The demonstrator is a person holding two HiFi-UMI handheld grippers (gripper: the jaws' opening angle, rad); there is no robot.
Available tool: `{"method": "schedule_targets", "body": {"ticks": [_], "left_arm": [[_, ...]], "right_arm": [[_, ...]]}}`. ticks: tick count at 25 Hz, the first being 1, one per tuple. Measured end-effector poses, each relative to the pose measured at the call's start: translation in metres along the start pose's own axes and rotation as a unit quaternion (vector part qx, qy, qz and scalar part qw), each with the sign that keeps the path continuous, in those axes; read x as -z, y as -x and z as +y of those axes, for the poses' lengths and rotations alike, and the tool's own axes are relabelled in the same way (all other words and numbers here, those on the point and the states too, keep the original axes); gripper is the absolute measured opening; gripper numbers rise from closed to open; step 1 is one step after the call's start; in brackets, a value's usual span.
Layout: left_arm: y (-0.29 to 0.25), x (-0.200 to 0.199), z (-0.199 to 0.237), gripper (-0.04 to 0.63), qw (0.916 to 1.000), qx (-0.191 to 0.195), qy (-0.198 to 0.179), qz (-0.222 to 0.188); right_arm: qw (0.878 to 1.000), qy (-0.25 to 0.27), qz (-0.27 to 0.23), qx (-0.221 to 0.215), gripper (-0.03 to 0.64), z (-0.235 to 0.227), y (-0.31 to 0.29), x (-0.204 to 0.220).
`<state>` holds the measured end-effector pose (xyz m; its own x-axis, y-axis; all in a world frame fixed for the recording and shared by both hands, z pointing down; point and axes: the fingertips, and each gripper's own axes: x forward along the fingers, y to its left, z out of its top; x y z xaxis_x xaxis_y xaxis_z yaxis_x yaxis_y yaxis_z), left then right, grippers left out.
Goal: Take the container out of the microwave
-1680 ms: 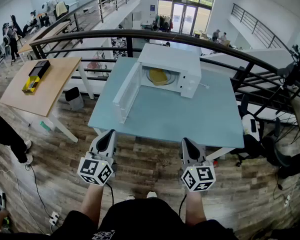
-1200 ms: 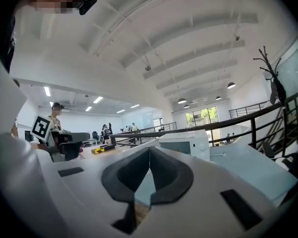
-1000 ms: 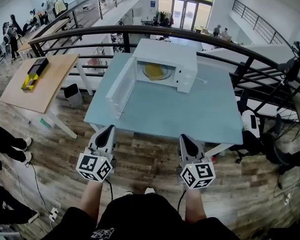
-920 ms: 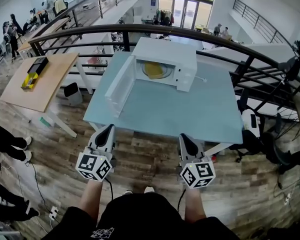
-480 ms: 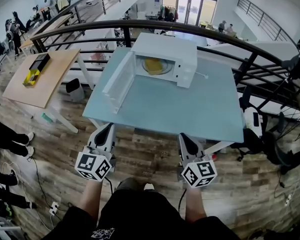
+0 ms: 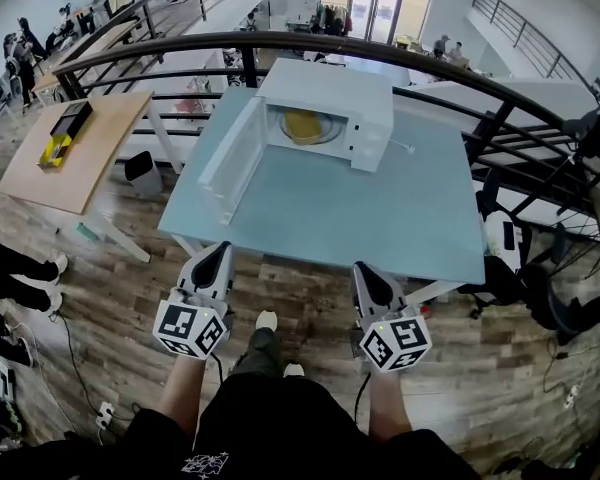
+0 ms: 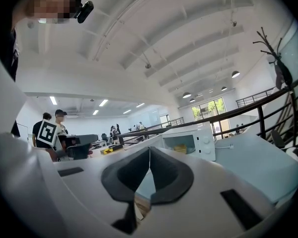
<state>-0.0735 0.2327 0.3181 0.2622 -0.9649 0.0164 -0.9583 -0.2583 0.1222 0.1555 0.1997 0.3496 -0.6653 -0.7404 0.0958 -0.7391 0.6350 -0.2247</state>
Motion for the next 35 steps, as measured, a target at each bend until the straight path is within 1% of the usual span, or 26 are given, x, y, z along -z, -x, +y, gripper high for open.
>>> {"method": "schedule_targets", "body": {"ticks": [3,8,15,21,26,32,35], "left_arm": [[-0.014,0.002,0.012,0.005,1.0000,0.000,-0.003,0.003],[-0.040,0.008,0.038,0.005,0.9999,0.001,0.011,0.002],[-0.094,0.009,0.064,0.006,0.9995,0.027,0.013,0.012],[-0.136,0.006,0.090,0.006,0.9990,0.041,0.017,0.012],[-0.165,0.003,0.106,0.006,0.9983,0.052,0.019,0.019],[-0.203,0.002,0.121,0.005,0.9960,0.080,0.036,0.018],[-0.221,0.004,0.120,0.005,0.9941,0.101,0.034,0.021]], "right_arm": [[1.000,0.009,0.003,0.006,0.006,-0.002,-0.015,-0.002],[1.000,0.022,0.006,0.021,0.006,-0.010,-0.047,-0.005],[0.999,0.013,0.017,0.027,0.006,-0.028,-0.097,-0.007],[0.999,0.023,0.020,0.044,0.006,-0.040,-0.140,-0.016],[0.998,0.017,0.020,0.060,0.006,-0.048,-0.173,-0.024],[0.997,0.005,0.009,0.078,0.006,-0.054,-0.214,-0.032],[0.996,0.004,0.011,0.088,0.006,-0.058,-0.231,-0.034]]}}
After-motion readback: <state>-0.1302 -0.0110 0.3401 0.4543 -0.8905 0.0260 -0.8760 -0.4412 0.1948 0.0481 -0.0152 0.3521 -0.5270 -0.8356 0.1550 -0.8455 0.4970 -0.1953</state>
